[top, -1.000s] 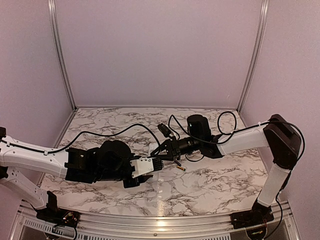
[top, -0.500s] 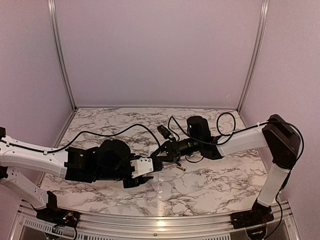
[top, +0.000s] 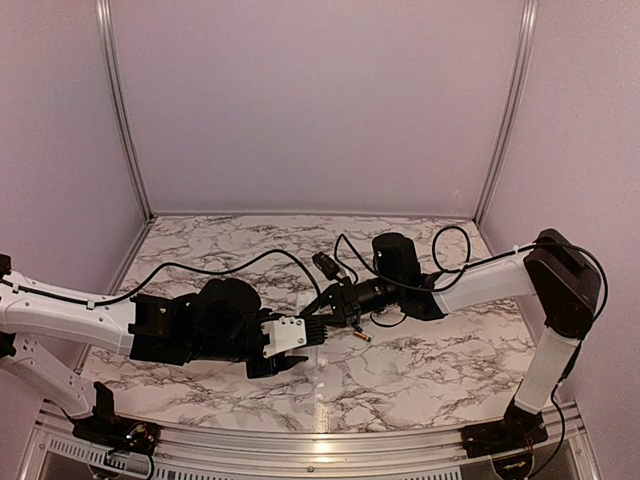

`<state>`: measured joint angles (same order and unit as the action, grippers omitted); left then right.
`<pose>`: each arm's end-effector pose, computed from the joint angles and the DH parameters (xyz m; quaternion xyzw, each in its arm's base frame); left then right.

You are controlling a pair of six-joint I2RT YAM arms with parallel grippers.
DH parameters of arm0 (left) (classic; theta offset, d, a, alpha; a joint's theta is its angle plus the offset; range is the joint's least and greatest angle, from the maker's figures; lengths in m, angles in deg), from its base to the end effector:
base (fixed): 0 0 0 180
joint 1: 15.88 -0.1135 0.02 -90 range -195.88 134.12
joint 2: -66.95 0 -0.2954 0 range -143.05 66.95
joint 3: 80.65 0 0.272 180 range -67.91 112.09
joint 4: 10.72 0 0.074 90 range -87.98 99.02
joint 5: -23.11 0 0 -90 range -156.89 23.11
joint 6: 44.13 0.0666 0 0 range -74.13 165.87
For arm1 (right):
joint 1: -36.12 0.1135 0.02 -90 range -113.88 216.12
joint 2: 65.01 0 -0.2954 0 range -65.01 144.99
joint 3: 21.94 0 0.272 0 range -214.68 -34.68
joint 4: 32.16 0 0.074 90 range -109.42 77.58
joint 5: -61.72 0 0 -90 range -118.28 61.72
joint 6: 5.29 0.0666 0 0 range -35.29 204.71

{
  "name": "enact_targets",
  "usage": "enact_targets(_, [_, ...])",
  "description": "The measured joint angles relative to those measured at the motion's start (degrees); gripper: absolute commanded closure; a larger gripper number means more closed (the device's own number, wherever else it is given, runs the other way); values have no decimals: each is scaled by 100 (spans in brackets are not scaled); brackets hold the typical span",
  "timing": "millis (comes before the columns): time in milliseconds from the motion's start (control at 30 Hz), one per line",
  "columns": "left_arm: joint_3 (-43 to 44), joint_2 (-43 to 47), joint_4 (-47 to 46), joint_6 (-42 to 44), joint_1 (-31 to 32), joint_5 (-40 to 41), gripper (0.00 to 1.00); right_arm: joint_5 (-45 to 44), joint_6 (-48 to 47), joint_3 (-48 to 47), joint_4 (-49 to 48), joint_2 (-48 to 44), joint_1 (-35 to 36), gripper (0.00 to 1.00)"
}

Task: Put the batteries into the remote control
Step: Remove the battery cover from the remote control.

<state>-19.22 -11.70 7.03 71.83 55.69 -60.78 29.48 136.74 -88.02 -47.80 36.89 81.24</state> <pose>0.1131 -0.3171 0.2422 0.6498 0.6023 -0.1352 0.4436 0.2453 0.3262 0.2056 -0.2326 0.7334 0.6378 0.0346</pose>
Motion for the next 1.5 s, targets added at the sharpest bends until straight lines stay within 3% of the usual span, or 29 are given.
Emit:
enact_targets(367, [0, 9, 90, -42, -11, -208, 54, 9, -68, 4, 7, 0, 0, 100])
enact_targets(767, [0, 11, 133, -101, -28, -114, 61, 7, -109, 4, 17, 0, 2, 100])
enact_targets(1500, [-13, 103, 129, 4, -37, -140, 53, 87, 15, 4, -81, 31, 37, 100])
